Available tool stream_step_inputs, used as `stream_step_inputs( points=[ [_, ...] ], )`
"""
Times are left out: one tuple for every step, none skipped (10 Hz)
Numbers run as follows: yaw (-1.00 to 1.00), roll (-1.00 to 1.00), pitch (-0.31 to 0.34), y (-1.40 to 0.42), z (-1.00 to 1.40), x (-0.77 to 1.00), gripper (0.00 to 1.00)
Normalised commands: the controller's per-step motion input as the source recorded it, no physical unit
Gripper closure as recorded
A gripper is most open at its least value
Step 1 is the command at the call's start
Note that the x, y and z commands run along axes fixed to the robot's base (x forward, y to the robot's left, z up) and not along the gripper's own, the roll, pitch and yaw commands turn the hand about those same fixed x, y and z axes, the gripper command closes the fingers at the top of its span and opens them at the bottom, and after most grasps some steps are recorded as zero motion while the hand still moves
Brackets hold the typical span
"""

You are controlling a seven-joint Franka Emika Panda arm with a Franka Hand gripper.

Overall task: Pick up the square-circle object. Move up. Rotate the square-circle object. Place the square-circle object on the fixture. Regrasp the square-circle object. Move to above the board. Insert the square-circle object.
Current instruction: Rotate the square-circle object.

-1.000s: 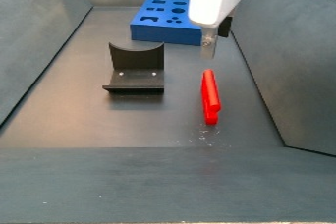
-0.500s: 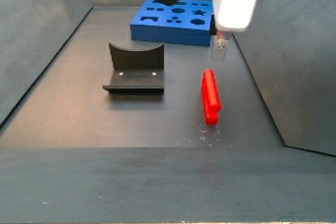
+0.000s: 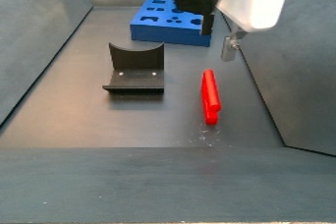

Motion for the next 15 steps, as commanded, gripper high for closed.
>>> stream_step_inputs(
  points=[
    [1.00,0.00,-0.008,0.00,-0.03,0.03,0.00],
    [1.00,0.00,-0.009,0.00,-0.03,0.03,0.00],
    [1.00,0.00,-0.009,0.00,-0.03,0.03,0.00],
    [1.00,0.00,-0.010,0.00,-0.03,0.03,0.00],
    [1.00,0.00,-0.010,0.00,-0.03,0.03,0.00],
    [1.00,0.00,-0.011,0.00,-0.03,0.03,0.00],
    [1.00,0.00,-0.012,0.00,-0.03,0.03,0.00],
    [1.00,0.00,-0.013,0.00,-0.03,0.03,0.00],
    [1.00,0.00,-0.014,0.00,-0.03,0.03,0.00],
    [1.00,0.00,-0.017,0.00,-0.03,0.03,0.00],
    [1.00,0.00,-0.018,0.00,-0.03,0.03,0.00],
    [1.00,0.01,-0.021,0.00,-0.03,0.03,0.00],
    [1.00,0.01,-0.023,0.00,-0.03,0.03,0.00],
    [1.00,0.01,-0.029,0.00,-0.03,0.03,0.00],
    [1.00,0.01,-0.034,0.00,-0.03,0.03,0.00]
  ],
)
